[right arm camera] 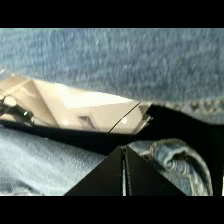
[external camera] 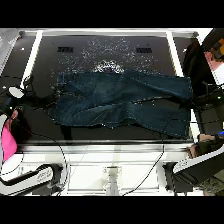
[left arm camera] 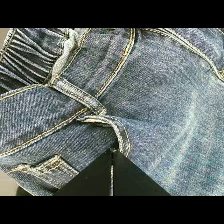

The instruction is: Fold the clothes and pants, and hang the long-sleeved shirts on hangers.

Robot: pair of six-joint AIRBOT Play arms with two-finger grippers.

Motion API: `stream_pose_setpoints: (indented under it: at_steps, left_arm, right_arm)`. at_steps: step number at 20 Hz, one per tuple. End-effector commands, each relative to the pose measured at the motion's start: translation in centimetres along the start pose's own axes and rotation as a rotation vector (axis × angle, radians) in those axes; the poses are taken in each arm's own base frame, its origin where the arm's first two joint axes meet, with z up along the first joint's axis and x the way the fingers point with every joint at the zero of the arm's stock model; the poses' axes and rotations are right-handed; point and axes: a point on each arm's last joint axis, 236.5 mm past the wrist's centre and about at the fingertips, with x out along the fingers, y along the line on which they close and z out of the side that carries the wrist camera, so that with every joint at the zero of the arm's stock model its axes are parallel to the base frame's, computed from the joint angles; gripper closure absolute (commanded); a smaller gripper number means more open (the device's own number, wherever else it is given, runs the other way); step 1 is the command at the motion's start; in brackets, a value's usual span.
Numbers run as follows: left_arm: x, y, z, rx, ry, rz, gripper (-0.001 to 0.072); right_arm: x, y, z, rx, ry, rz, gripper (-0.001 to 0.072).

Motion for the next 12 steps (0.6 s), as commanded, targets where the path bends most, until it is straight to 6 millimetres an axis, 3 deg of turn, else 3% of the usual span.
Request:
stream_pose_setpoints:
  at_steps: [1, 2, 3, 5, 9, 12]
  left_arm:
    - [0.0, 0.0, 0.0, 0.014, -0.001, 0.0, 0.0673]
    - [0.0, 0.0, 0.0, 0.014, -0.001, 0.001, 0.0673]
    - [0.0, 0.0, 0.0, 0.014, -0.001, 0.0, 0.0673]
    - [0.0, 0.0, 0.0, 0.014, -0.001, 0.0, 0.0673]
    - [0.0, 0.0, 0.0, 0.013, 0.0, 0.0, 0.0673]
    - [0.0, -0.1, -0.3, 0.011, 0.011, -0.005, 0.0673]
  right_arm:
    - [-0.5, 0.9, -0.4, 0.008, 0.007, 0.033, 0.0689]
    - [-0.6, 0.7, -0.5, 0.005, 0.01, 0.022, 0.0688]
    - [-0.7, 0.2, -0.5, 0.003, 0.009, -0.002, 0.0643]
    - [-1.2, -1.4, 0.3, 0.01, -0.021, -0.077, 0.0319]
    - [-3.5, -3.0, 3.5, -0.007, -0.142, -0.181, 0.0321]
    - [-4.9, -4.4, 4.3, 0.018, -0.18, -0.229, 0.0326]
